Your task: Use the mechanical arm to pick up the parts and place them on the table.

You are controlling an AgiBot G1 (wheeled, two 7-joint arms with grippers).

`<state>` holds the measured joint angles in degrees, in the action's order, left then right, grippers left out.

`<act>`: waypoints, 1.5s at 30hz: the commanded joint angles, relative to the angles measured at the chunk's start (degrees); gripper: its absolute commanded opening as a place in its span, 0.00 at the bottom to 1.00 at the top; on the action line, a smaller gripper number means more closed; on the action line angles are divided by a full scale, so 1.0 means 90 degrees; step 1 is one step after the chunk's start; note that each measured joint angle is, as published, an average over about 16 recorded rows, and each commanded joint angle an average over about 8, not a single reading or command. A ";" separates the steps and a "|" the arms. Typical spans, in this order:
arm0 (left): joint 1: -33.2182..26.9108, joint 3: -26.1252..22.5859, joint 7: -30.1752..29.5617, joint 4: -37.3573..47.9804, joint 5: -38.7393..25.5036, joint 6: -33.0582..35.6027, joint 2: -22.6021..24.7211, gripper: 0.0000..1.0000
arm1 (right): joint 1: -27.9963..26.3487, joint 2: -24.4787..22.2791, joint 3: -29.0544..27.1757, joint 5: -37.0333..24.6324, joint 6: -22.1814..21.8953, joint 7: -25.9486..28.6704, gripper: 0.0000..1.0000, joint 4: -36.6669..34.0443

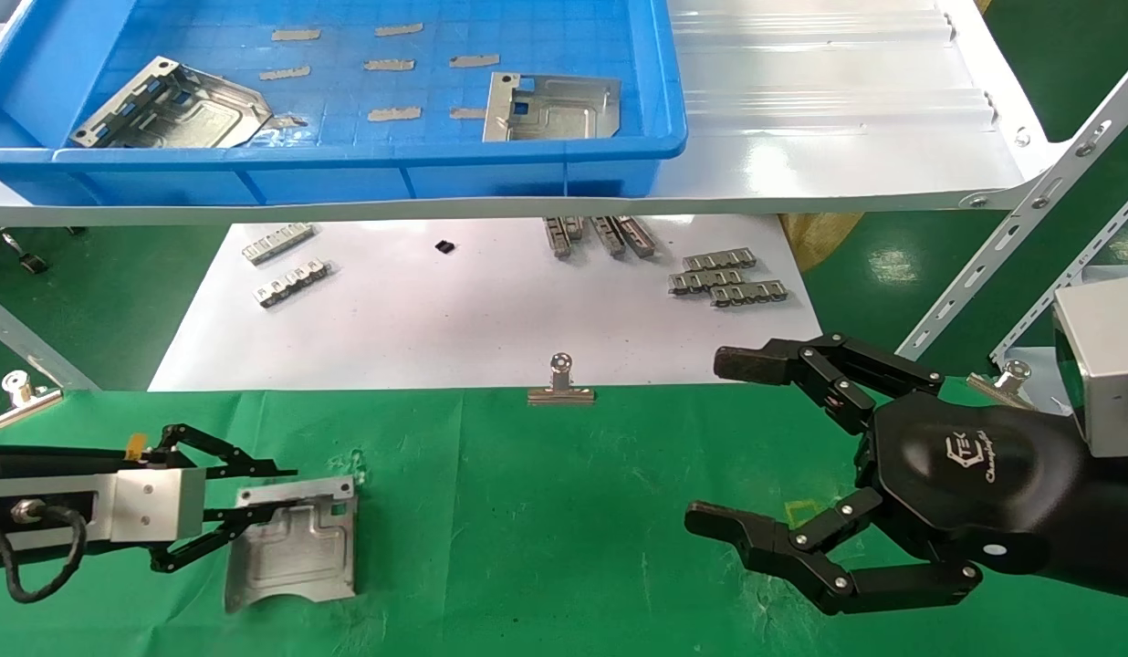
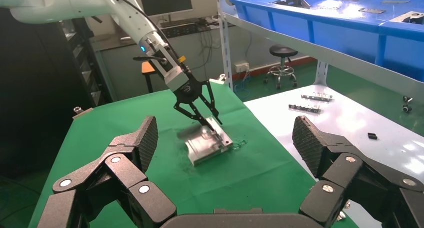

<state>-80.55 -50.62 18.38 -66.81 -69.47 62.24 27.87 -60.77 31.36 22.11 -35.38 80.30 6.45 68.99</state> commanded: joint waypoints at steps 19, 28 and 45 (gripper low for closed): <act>0.0291 0.0537 -0.0516 0.1765 0.2875 0.1989 0.0332 1.00 | 0.0000 0.0000 0.0000 0.0000 -0.0001 0.0000 1.00 0.0000; 0.0478 0.0585 -0.0687 0.2243 0.3402 0.2438 0.0475 1.00 | 0.0001 -0.0001 0.0000 0.0001 -0.0002 0.0000 1.00 -0.0001; 0.0778 0.1220 -0.1172 0.1602 0.3279 0.2422 0.0519 1.00 | 0.0002 -0.0001 0.0000 0.0001 -0.0001 0.0000 1.00 -0.0002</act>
<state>-73.55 -39.64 7.83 -52.39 -39.95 84.04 32.54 -60.76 31.35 22.11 -35.37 80.30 6.45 68.97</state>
